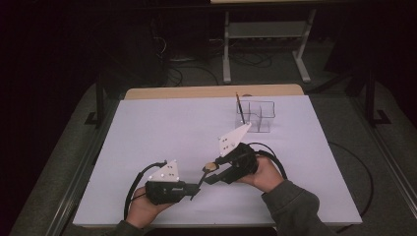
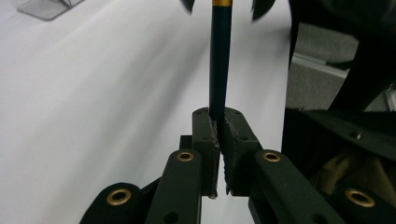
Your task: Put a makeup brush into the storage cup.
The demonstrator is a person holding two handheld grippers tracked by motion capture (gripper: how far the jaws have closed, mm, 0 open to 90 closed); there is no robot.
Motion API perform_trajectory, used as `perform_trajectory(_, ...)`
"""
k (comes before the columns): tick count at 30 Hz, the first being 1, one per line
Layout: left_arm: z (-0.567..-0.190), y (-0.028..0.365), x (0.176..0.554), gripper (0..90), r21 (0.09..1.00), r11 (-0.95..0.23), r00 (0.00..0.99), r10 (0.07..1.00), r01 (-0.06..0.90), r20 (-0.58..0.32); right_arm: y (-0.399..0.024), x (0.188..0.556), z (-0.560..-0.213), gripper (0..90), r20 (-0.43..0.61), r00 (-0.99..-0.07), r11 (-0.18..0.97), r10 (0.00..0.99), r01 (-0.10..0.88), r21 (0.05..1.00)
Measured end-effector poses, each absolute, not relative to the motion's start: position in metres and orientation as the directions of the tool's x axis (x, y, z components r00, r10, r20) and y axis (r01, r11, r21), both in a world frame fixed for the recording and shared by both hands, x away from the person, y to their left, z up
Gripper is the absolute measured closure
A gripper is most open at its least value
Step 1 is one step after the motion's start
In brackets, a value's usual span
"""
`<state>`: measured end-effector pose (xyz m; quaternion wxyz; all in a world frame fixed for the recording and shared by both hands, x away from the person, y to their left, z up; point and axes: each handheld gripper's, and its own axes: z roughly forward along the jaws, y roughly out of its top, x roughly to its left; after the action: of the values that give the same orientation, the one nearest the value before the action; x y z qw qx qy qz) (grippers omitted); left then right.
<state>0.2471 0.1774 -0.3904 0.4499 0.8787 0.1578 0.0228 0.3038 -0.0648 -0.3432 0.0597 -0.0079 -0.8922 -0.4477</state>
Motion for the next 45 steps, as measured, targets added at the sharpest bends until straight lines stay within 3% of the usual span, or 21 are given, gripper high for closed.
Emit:
perform_trajectory(9,-0.388,0.169,0.256,84.3,0.828,-0.484,0.935,0.330,0.283,-0.127,-0.072,0.305,-0.349,67.4,0.120,-0.993,0.539,0.016,0.110,0.835)
perform_trajectory(20,-0.391,0.159,0.258,83.5,0.830,-0.481,0.933,0.340,0.282,-0.120,-0.078,0.309,-0.350,82.4,0.157,-0.987,0.496,0.018,0.145,0.856)
perform_trajectory(30,-0.393,0.158,0.258,74.1,0.812,-0.512,0.936,0.332,0.282,-0.116,-0.075,0.313,-0.350,82.8,0.158,-0.987,0.562,0.018,0.141,0.815)
perform_trajectory(45,-0.394,0.172,0.253,68.9,0.789,-0.545,0.928,0.362,0.283,-0.082,-0.093,0.320,-0.345,82.8,0.144,-0.986,0.650,0.085,0.164,0.742)
